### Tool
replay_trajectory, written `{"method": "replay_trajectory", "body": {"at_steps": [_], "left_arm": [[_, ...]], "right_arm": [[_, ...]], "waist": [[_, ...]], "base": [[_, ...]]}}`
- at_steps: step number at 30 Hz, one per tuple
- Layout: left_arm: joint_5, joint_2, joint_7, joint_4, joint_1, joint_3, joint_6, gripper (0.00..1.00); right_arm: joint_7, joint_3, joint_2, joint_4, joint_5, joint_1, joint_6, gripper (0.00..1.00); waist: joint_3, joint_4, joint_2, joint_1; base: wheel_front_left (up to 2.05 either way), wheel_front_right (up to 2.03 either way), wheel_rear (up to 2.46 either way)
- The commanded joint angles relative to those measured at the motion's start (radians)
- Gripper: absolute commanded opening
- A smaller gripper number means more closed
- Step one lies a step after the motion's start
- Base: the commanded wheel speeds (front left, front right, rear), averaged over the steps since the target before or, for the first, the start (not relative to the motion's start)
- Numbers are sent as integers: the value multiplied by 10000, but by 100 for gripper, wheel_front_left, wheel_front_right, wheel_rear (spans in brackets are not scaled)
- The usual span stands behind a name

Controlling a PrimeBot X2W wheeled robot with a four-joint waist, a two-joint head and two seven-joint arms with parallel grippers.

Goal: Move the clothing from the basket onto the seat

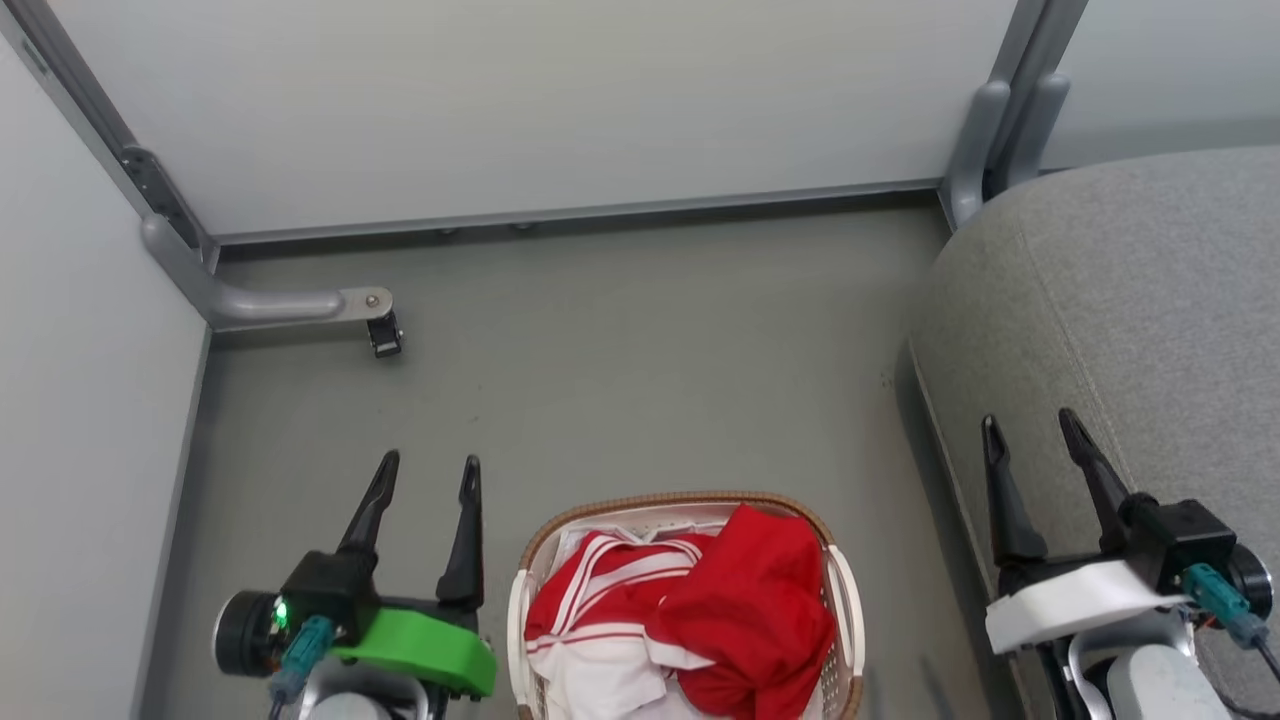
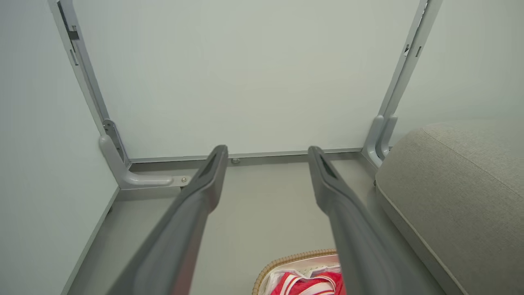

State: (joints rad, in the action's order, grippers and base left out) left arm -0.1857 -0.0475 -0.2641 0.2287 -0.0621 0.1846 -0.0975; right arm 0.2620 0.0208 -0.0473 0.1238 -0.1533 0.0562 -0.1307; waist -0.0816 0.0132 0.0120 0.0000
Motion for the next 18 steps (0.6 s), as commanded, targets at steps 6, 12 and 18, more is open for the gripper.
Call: {"method": "replay_trajectory", "body": {"at_steps": [6, 12, 18], "left_arm": [[548, -51, -2, 755, -1705, 1010, -256, 100], [887, -54, -2, 2235, -3540, 2453, -339, 100], [238, -371, -2, 4001, -5271, 4693, -348, 100]], "right_arm": [[46, 368, -56, -376, 87, 988, 0, 100], [37, 622, -53, -688, 4, 2029, 1, 100], [35, 768, -46, -971, -158, 3072, 1, 100]], "waist": [[-2254, -152, -119, 0], [-4067, -496, -119, 0], [-5779, -904, -119, 0]], "base": [[0, 0, 0], [0, 0, 0], [0, 0, 0]]}}
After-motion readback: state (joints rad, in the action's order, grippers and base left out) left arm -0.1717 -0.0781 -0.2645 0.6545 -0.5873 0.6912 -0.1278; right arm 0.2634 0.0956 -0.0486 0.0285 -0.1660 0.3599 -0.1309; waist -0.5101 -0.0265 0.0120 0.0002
